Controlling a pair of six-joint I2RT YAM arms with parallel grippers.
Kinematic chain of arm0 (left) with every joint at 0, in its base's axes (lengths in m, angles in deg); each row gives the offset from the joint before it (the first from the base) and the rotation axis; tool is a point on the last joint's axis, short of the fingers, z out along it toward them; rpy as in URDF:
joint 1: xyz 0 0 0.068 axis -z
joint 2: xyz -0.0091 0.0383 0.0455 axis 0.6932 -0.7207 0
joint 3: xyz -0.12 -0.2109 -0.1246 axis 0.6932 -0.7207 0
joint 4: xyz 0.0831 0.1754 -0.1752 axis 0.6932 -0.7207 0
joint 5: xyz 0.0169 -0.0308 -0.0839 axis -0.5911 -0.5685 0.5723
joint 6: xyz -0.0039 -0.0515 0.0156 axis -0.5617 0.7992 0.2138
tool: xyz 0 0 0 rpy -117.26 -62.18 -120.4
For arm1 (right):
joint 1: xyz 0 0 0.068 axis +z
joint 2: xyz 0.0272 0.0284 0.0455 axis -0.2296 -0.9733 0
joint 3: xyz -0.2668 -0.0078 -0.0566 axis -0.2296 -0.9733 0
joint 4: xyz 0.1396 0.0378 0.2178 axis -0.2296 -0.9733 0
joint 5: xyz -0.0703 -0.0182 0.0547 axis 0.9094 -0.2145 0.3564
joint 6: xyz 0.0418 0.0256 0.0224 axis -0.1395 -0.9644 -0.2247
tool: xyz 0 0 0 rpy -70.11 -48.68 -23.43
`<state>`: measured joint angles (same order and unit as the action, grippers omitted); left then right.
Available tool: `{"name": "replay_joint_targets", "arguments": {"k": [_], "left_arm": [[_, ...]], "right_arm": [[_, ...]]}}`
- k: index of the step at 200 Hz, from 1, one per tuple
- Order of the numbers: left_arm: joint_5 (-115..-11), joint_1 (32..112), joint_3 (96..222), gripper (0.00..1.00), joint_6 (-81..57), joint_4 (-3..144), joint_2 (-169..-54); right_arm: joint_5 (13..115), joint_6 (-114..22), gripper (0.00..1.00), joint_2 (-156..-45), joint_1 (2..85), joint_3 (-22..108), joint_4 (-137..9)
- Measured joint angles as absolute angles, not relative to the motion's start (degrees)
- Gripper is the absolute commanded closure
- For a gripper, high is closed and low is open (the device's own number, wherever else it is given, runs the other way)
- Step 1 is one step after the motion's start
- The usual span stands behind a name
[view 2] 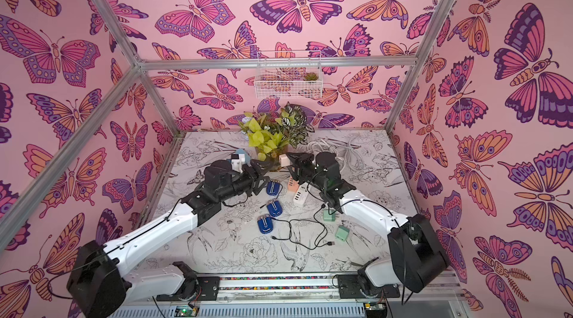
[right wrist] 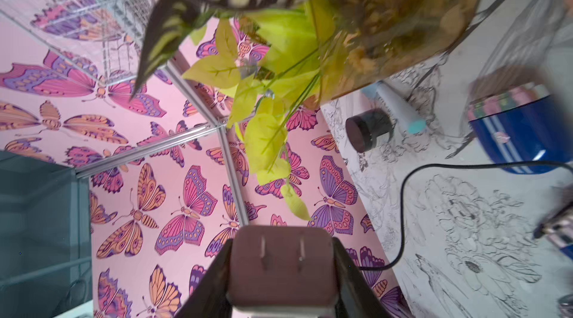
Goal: Charge the electric shaver
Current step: Insert the charging cable into the plug, then insert the plug into the socket.
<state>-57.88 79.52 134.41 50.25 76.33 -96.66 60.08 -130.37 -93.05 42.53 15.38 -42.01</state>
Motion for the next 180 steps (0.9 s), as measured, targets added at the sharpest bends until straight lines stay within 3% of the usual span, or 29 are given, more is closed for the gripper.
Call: {"name": "replay_joint_targets", "arguments": {"k": [33, 69, 100, 136, 180], "left_arm": [[-56.8, 78.7, 135.6, 0.33, 41.6, 68.5, -92.2], [-59.1, 78.1, 141.9, 0.36, 23.7, 63.5, -94.9], [-59.9, 78.6, 143.4, 0.32, 9.6, 68.4, -101.6], [-58.0, 79.5, 143.2, 0.3, 3.6, 75.6, -109.4], [-56.3, 80.7, 142.9, 0.41, 2.2, 82.6, -111.7]], "right_arm": [[56.6, -129.2, 1.0, -93.1, 38.1, 17.2, -53.1], [52.3, -131.0, 1.0, -93.1, 37.0, 20.3, -59.3], [48.4, -136.3, 1.0, -93.0, 37.0, 20.4, -61.3], [46.0, -142.6, 1.0, -93.0, 37.0, 20.4, -61.1], [44.2, -147.2, 1.0, -93.0, 37.0, 20.4, -59.6]]}}
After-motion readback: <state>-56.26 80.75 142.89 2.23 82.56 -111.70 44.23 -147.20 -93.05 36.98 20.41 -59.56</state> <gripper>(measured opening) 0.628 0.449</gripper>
